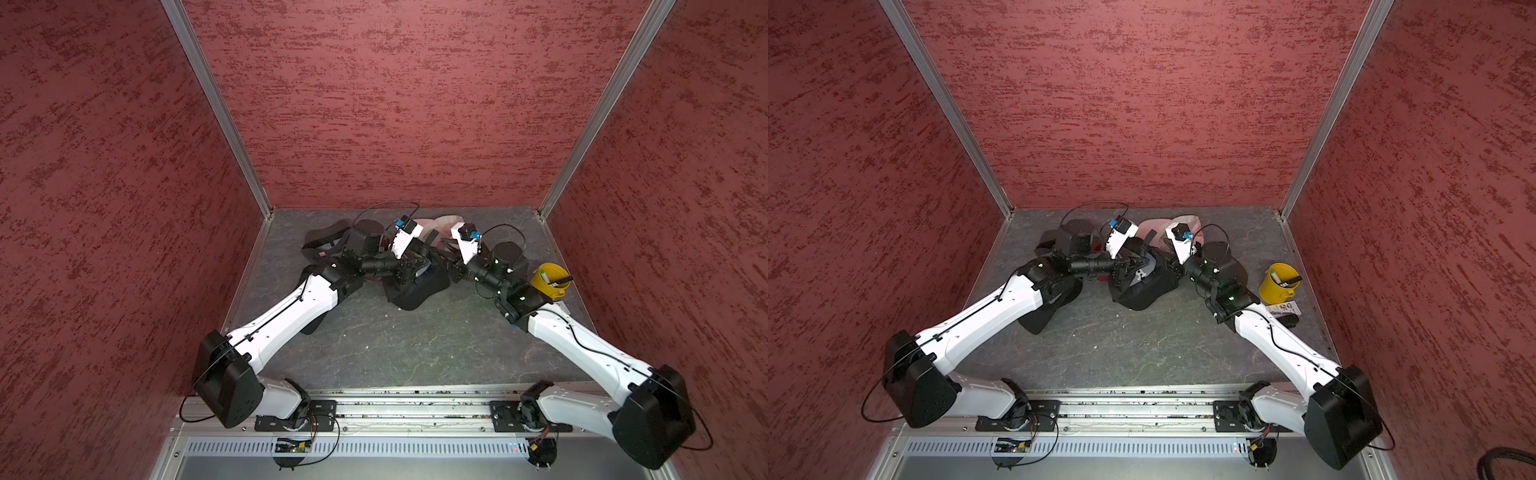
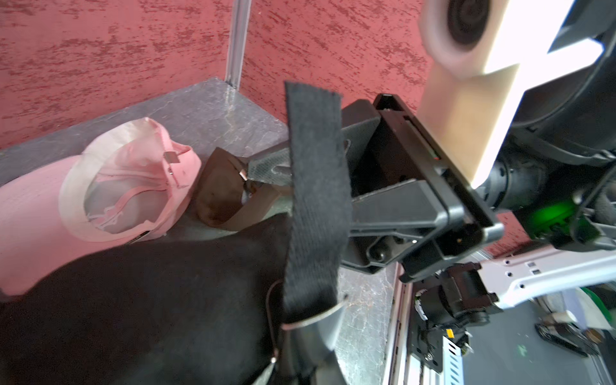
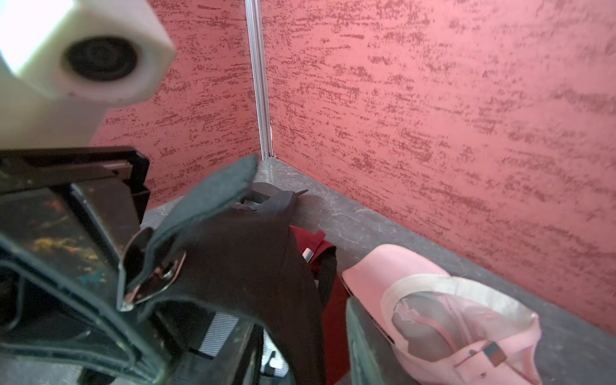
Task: Open the adjustable buckle of the baseball cap
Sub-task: Pull the adjustable strap on the baseball cap.
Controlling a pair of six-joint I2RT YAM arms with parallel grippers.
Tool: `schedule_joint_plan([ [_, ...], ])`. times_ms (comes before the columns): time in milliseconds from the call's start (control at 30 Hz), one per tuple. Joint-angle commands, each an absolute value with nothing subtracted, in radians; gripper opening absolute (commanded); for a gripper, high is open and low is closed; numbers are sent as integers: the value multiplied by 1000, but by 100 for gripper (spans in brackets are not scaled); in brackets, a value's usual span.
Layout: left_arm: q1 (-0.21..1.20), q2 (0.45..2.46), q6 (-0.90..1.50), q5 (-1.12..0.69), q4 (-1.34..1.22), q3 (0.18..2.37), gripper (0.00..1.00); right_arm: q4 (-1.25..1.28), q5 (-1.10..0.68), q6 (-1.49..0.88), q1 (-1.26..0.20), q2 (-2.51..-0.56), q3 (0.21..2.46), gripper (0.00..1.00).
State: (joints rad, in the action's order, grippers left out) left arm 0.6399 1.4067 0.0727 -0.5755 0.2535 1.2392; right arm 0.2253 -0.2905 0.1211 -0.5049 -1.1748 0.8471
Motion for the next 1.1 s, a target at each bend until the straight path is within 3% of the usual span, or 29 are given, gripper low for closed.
schedule_joint_plan([
  [0,641,1442,53,-691,323,1291,0,184,-273,254,-528,-1142,827,41],
  [300,640,1528,52,-791,423,1380,0,180,-258,394,-571,-1068,775,34],
  [600,655,1592,75,-776,433,1432,0,246,-183,295,-580,-1067,748,0],
  [1067,672,1586,99,-677,402,1394,2,544,-23,-10,-579,-1088,664,0],
])
